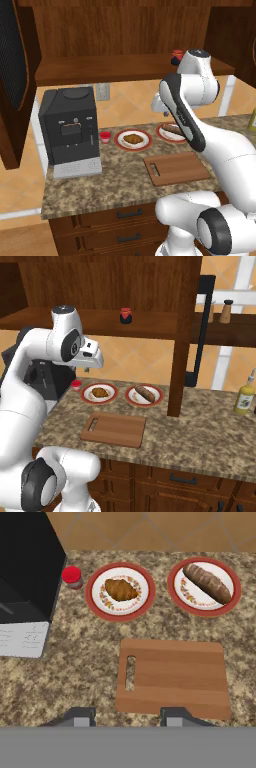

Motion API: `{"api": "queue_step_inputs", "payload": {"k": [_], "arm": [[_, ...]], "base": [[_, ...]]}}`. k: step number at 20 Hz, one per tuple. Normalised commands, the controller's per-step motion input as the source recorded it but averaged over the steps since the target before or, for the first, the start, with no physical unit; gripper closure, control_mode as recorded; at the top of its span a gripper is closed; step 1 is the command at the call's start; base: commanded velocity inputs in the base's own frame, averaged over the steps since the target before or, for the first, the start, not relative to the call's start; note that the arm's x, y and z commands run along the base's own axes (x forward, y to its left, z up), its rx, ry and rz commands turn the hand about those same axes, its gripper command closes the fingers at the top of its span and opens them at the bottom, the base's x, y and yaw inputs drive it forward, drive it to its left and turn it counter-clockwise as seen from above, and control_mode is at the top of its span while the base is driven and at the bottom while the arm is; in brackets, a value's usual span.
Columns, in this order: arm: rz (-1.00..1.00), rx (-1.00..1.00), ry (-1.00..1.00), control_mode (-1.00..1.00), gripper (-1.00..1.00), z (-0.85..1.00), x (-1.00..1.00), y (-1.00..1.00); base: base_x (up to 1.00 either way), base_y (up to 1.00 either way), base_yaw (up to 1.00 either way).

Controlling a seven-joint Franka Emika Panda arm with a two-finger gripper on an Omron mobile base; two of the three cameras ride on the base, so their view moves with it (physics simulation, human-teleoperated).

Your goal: From the different types of pastries on the counter, select a croissant and place it on the cutting board. Then retrieve a jar of jam from the cabinet and place it alongside the croissant on the cutting board.

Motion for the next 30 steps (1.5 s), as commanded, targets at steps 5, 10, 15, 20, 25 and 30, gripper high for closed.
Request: {"api": "queue_step_inputs", "payload": {"k": [5,10,15,20,25,30], "arm": [[0.00,0.01,-0.12,-1.00,-1.00,-0.12,-0.34,-0.05],[-0.02,-0.19,0.06,-1.00,-1.00,-0.92,-0.11,0.44],[0.04,-0.07,0.12,-1.00,-1.00,-0.69,0.79,0.24],[0.20,0.00,0.09,-1.00,-1.00,-0.47,0.96,0.00],[0.13,0.00,0.13,-1.00,-1.00,-0.24,0.86,0.00],[0.11,0.00,0.14,-1.00,-1.00,-0.33,0.65,0.02]], "base": [[0.00,0.00,0.00],[0.00,0.00,0.00],[0.00,0.00,0.00],[0.00,0.00,0.00],[0.00,0.00,0.00],[0.00,0.00,0.00]]}}
